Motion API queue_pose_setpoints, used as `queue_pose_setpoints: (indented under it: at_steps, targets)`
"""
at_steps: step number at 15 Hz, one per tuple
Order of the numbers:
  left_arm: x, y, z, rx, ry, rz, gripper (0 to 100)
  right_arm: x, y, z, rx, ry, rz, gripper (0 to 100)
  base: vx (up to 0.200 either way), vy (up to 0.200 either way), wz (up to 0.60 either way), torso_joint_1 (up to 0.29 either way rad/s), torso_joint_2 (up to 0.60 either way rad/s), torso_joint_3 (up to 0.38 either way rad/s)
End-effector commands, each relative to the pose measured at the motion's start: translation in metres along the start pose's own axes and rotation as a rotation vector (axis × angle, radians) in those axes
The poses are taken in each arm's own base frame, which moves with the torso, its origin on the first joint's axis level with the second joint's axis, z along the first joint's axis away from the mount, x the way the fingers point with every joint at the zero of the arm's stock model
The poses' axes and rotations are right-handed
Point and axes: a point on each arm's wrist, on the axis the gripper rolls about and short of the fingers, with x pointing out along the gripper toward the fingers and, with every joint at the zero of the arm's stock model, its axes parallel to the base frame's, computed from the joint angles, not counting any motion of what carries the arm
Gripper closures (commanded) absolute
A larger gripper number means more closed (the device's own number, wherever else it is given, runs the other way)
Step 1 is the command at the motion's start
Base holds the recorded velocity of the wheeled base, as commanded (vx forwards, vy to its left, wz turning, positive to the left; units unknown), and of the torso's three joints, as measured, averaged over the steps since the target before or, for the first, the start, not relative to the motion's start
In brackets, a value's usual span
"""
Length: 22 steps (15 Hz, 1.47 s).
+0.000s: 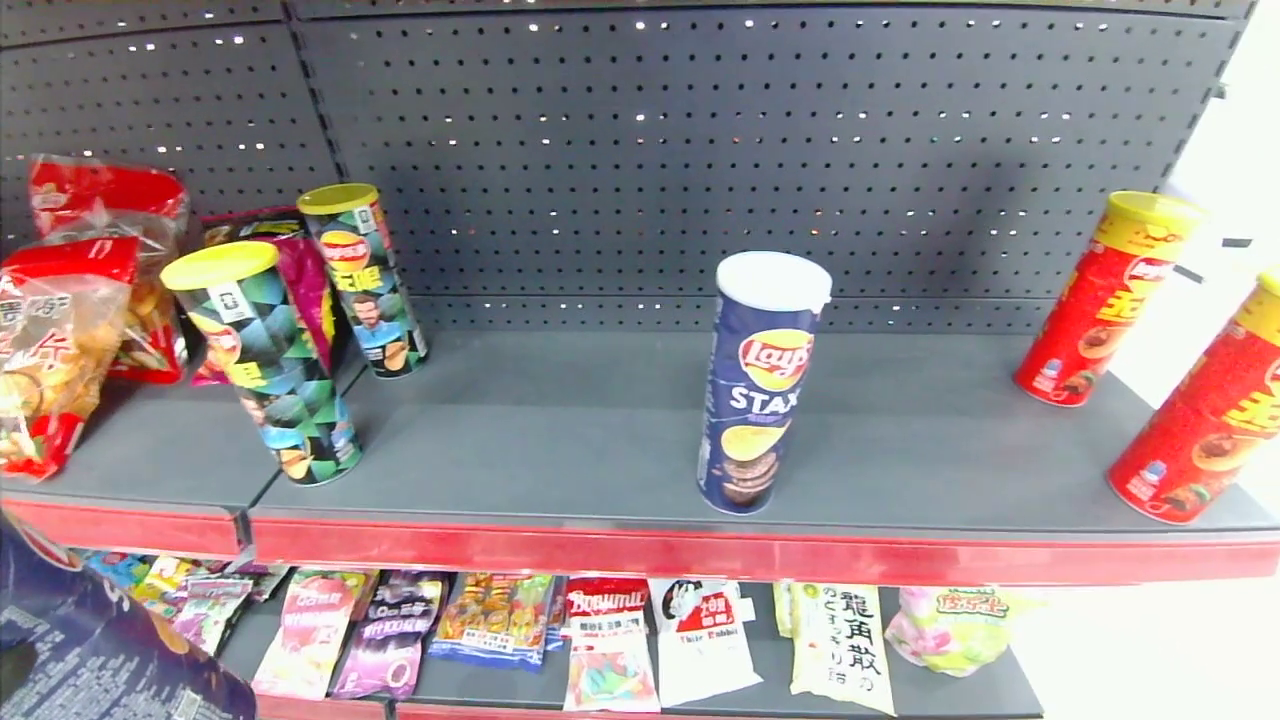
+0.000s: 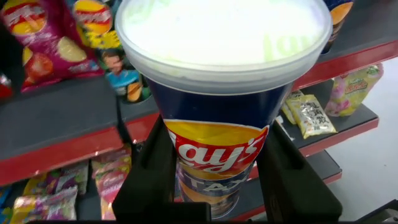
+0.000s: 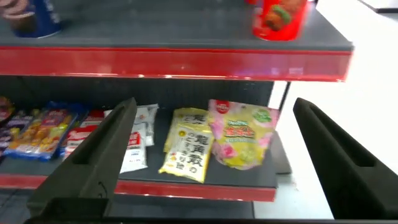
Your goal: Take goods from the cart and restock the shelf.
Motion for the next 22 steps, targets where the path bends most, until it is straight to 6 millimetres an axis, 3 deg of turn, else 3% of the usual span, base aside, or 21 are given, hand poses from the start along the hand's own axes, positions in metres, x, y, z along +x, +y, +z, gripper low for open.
queue_pose_setpoints:
  at_steps: [1, 6, 10, 13, 18, 22]
  targets:
    - [0.002, 0.001, 0.000, -0.004, 0.008, 0.000, 100, 0.000, 0.000, 0.000, 0.000, -0.001, 0.001, 0, 0.000, 0.000, -0.60, 0.002, -0.01, 0.002]
    - [0.012, 0.008, 0.008, -0.037, 0.006, 0.022, 100, 0.000, 0.000, 0.000, 0.000, -0.001, 0.002, 0, 0.000, 0.000, -0.12, 0.003, 0.00, 0.000]
    - [0.037, 0.024, 0.027, -0.066, 0.040, 0.047, 100, 0.000, 0.000, 0.000, 0.000, -0.003, 0.001, 0, 0.000, 0.000, 0.00, 0.000, 0.00, 0.000]
    - [0.082, 0.041, 0.043, -0.069, 0.060, -0.036, 100, 0.000, 0.000, 0.000, 0.000, -0.003, 0.002, 0, 0.000, 0.000, 0.00, 0.000, 0.00, 0.000]
    - [0.178, 0.063, 0.050, -0.060, 0.065, -0.130, 100, 0.000, 0.000, 0.000, 0.000, -0.003, 0.001, 0, 0.000, 0.000, 0.00, 0.000, 0.00, 0.000]
    - [0.231, 0.055, 0.054, -0.040, 0.056, -0.215, 100, 0.000, 0.000, 0.000, 0.000, -0.003, 0.001, 0, 0.000, 0.000, 0.00, 0.000, 0.00, 0.000]
